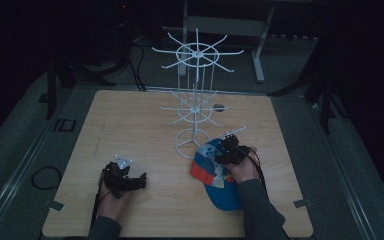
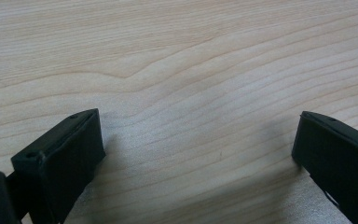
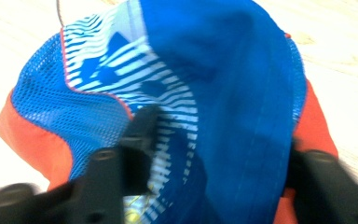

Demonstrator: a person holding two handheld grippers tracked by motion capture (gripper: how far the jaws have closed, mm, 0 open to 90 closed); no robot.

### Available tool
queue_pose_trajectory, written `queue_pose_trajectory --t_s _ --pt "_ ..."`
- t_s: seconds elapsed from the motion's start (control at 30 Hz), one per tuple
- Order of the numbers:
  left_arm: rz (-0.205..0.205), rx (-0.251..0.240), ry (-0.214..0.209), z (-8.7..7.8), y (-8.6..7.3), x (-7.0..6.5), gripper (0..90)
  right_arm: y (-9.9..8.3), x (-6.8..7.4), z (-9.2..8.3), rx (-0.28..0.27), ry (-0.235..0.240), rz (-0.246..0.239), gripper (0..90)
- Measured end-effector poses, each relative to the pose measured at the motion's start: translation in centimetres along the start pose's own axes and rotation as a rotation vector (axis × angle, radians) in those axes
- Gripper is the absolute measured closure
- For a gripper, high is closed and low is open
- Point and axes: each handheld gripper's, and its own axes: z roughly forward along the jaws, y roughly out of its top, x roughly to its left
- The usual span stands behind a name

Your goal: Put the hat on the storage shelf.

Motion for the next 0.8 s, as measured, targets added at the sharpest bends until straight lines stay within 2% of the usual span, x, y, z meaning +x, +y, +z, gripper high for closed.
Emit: queue_pose_trajectory --t_s 0.03,0.07,0.1,0.13,0.23,0.53,0.8 --pt "0.000 -0.001 -0.001 0.0 0.0 0.0 2.4 0.1 0.1 0.0 0.001 -0.008 -0.015 66.8" --pt "0.000 -0.001 -0.001 0.0 0.0 0.0 2.5 0.1 0.1 0.0 0.001 -0.008 -0.015 66.8" --pt "0.001 0.000 -0.001 0.0 0.0 0.0 2.4 0.2 0.0 -0.1 0.000 -0.004 -0.027 77.8" --pt "0.001 0.000 -0.001 0.0 0.0 0.0 2.4 0.2 0.0 -0.1 0.000 -0.004 -0.027 77.8" --pt "0.002 0.000 -0.001 0.0 0.0 0.0 2.4 0.1 -0.1 -0.6 -0.028 -0.001 -0.043 88.2" --pt "0.003 0.001 -0.002 0.0 0.0 0.0 2.4 -0.3 -0.2 -2.2 -0.085 -0.007 -0.048 88.8" --pt "0.003 0.000 -0.002 0.0 0.0 -0.1 2.4 -1.1 -1.1 -4.2 -0.139 -0.006 -0.039 88.8"
